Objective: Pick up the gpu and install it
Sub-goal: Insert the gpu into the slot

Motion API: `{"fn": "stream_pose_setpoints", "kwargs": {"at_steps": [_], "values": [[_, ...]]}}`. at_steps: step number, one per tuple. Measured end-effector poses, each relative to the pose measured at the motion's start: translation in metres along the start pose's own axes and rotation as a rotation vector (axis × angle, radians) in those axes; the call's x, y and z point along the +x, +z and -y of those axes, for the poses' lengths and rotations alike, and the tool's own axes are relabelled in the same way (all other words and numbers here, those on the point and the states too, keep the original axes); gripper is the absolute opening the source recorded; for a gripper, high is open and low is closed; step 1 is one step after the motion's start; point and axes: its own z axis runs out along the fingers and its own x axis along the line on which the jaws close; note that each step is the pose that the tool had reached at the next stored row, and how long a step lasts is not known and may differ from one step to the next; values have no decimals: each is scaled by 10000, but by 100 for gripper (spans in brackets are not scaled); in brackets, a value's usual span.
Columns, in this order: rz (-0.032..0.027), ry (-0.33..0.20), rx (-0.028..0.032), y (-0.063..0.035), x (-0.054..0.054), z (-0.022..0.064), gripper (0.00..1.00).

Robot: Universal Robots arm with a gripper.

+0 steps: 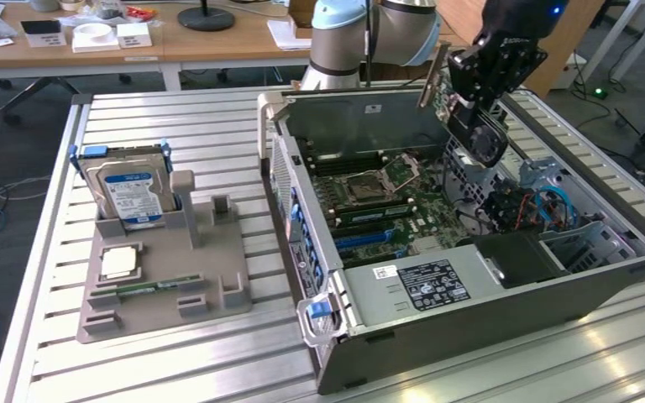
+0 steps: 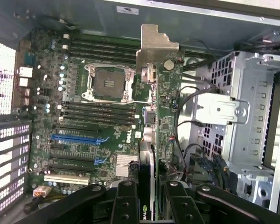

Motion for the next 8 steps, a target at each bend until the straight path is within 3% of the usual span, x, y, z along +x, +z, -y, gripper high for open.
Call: {"fn": "stream_pose_setpoints", "kwargs": {"at_steps": [8], "values": [[-44,-1266,-36,4,0,0,26]]}}
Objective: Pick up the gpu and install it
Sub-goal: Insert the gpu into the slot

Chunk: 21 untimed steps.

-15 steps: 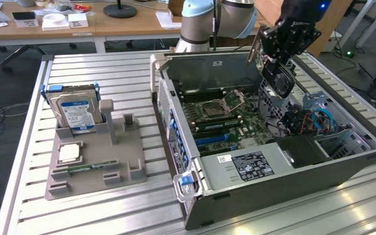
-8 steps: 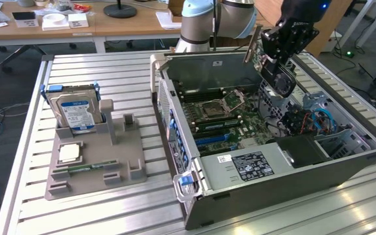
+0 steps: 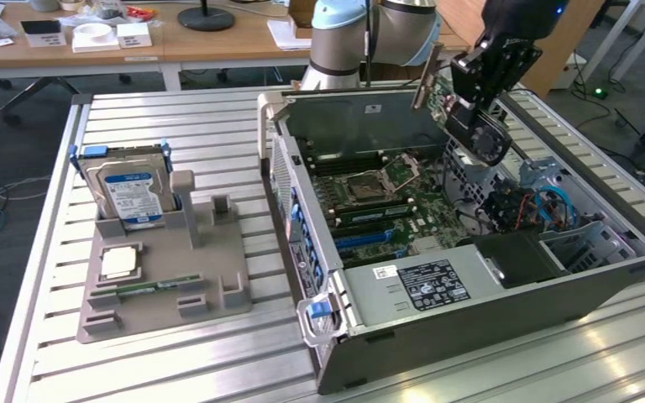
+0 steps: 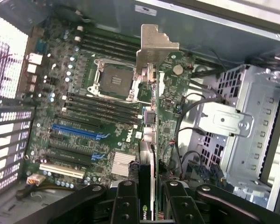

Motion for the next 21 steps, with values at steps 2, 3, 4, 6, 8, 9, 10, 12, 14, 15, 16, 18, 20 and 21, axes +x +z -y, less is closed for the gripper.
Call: {"fn": "stream_pose_setpoints", "kwargs": {"at_steps": [2,3,4,6,8,9,10,12,14,15,16,18,20,21], "values": [[-11,-315,-9,1,0,0,26],[-16,-469,-13,2,0,0,26],[-20,-613,-17,3,0,0,26],[-31,-898,-23,4,0,0,26],[-41,-1186,-29,6,0,-1,26],[-47,-1338,-33,7,0,0,26],[-52,-1495,-37,8,0,0,26],[-62,-1809,-47,10,0,0,26],[-72,-2137,-56,12,0,0,26],[-78,-2290,-61,13,0,0,26],[-83,-2443,-65,14,0,0,26],[-93,-2746,-73,16,0,0,26],[-104,-3059,-83,18,0,0,26],[-109,-3220,-88,20,0,0,26]]}}
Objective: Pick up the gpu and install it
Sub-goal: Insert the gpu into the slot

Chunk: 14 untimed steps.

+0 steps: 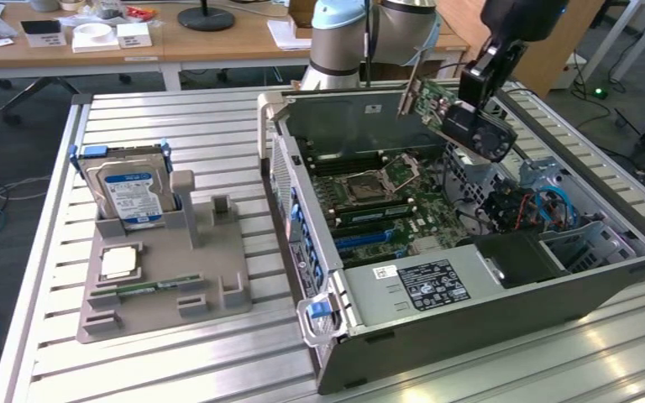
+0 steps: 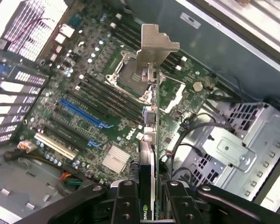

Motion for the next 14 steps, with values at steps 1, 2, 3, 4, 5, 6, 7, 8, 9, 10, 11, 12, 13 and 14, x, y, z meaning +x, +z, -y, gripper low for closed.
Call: {"fn": "stream_pose_setpoints", "kwargs": {"at_steps": [1,2,3,4,5,6,7,8,9,10,11,12,13,14], "values": [[-5,-162,-4,1,0,0,26],[-10,-323,-9,3,0,0,26],[-16,-489,-14,4,0,0,26],[-21,-655,-19,5,0,0,26],[-27,-823,-25,7,0,0,26],[-32,-988,-29,8,0,0,26],[-38,-1159,-34,9,0,0,26],[-44,-1348,-40,10,0,0,26],[-49,-1515,-45,11,0,0,26],[-55,-1688,-50,12,0,0,26],[-61,-1863,-55,13,0,0,26],[-67,-2040,-60,15,0,1,26],[-73,-2218,-65,16,1,0,26],[-79,-2399,-70,16,1,1,26]]}}
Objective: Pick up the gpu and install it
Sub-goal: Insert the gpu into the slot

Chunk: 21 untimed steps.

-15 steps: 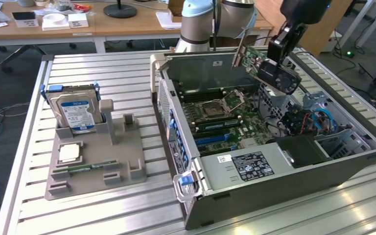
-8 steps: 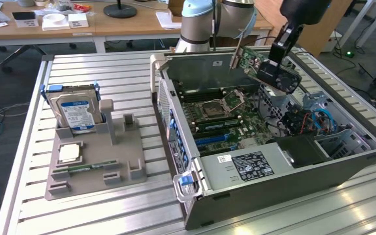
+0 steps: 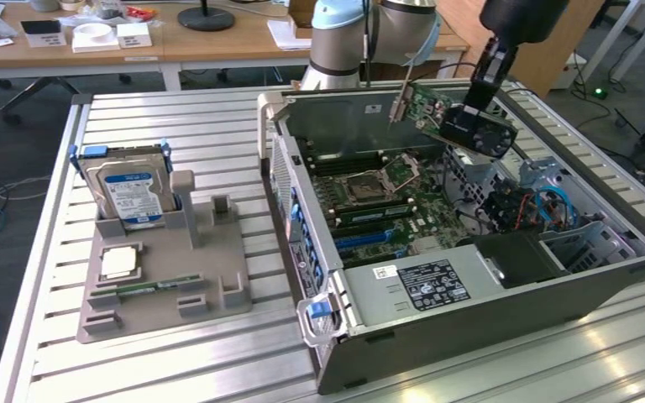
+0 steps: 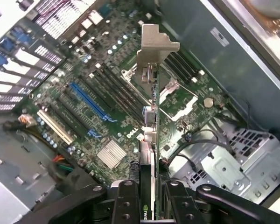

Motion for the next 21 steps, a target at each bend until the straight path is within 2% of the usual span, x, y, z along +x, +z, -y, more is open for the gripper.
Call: {"fn": "stream_pose_setpoints", "kwargs": {"at_steps": [11,21], "values": [[-69,-2008,-56,9,0,0,26],[-127,-3616,-99,13,0,0,26]]}}
